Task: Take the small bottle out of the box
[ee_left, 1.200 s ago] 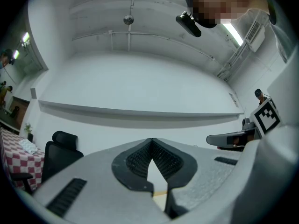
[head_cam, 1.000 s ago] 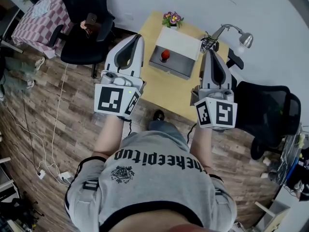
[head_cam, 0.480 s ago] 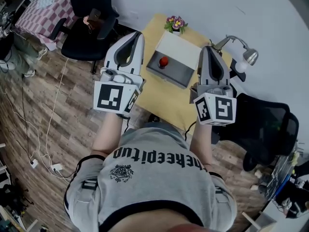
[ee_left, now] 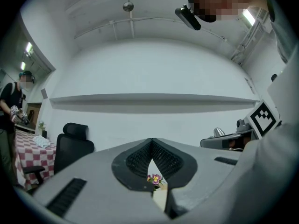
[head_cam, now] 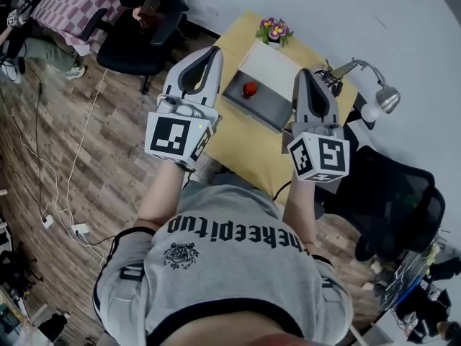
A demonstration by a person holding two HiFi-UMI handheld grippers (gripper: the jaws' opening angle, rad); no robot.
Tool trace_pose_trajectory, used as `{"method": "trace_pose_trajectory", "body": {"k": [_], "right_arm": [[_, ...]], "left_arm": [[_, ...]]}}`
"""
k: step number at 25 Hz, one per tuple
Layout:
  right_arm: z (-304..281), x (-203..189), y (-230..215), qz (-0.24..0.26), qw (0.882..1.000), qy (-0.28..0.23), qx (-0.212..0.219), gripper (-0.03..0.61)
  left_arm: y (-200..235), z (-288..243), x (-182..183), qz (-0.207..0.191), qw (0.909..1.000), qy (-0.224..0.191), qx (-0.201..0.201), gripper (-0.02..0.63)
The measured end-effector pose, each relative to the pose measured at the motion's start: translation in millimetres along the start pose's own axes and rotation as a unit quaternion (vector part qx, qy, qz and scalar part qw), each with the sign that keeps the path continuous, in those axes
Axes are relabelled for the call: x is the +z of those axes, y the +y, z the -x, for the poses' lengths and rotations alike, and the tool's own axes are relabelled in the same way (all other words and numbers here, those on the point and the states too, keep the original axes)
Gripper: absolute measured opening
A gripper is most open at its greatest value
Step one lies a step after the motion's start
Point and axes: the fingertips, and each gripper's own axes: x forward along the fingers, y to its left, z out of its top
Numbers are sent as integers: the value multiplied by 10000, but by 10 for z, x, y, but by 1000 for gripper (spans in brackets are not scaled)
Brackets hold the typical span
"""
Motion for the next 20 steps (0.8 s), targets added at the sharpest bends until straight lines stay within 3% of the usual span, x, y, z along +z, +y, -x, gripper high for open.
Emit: {"method": "trace_pose_trajectory", "body": {"k": [11,20], "right_arm": [[-129,-717,5,-181,9964,815,126,2],[-241,-1071,61,-238,9917,1233,294,2]], "left_arm": [[40,-105,-769,146,9952,960,-114,3],[-127,-147,-1549,406,9786,1924,-612,5]]}}
